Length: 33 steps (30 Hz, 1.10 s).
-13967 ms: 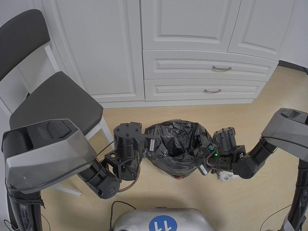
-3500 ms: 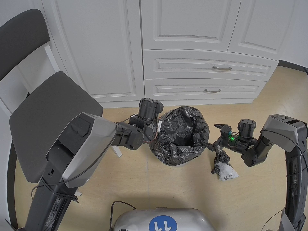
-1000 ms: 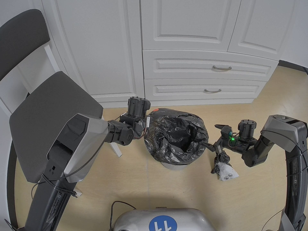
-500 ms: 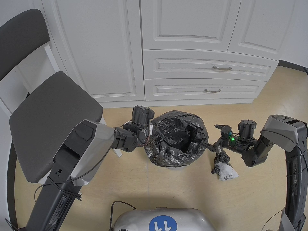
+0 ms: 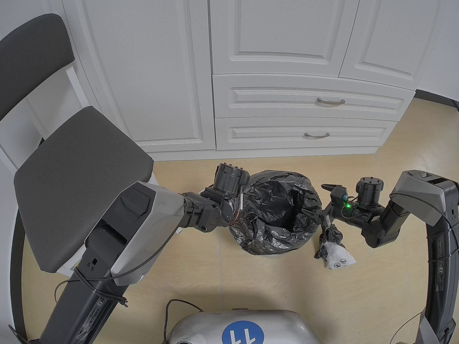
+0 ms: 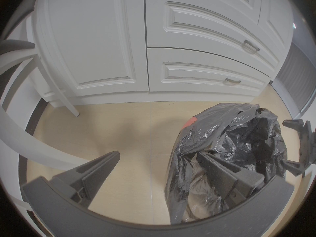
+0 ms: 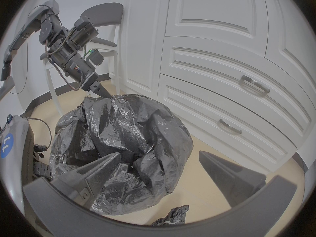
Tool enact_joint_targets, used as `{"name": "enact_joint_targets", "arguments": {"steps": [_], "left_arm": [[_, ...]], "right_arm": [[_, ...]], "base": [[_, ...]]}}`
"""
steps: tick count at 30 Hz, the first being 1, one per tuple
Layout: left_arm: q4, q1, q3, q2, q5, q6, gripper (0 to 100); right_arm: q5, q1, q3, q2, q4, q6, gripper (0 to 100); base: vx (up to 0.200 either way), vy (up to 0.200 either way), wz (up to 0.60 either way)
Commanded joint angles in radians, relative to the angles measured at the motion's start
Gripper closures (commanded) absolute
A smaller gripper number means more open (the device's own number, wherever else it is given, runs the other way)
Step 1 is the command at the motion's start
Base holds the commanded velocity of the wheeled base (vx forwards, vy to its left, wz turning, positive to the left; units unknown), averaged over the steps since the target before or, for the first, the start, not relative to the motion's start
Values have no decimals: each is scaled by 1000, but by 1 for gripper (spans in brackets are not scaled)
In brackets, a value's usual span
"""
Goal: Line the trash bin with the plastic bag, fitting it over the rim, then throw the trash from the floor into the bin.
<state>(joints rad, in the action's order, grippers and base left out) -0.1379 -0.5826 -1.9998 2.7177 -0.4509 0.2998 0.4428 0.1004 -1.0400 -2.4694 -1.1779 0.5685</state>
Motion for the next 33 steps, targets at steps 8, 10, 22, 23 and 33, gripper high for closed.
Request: {"name": "enact_joint_targets", "arguments": {"steps": [8, 10, 22, 23, 33], "left_arm": [[-9, 40, 0, 54, 0, 56, 0], [-11, 46, 0, 70, 0, 59, 0], [-88, 47, 0, 82, 20, 64, 0], [-85, 49, 0, 63, 20, 64, 0], [7, 40, 253, -173, 37, 50, 0]], "right_arm": [[-1, 5, 0, 0, -17, 1, 0], [-1, 8, 0, -2, -28, 1, 0], [-1, 33, 9, 7, -71, -12, 0], [-1, 39, 14, 15, -72, -13, 0], [-211, 205, 55, 92, -42, -237, 0]], "base": [[0, 0, 0], [0, 0, 0], [0, 0, 0], [0, 0, 0], [0, 0, 0]]}}
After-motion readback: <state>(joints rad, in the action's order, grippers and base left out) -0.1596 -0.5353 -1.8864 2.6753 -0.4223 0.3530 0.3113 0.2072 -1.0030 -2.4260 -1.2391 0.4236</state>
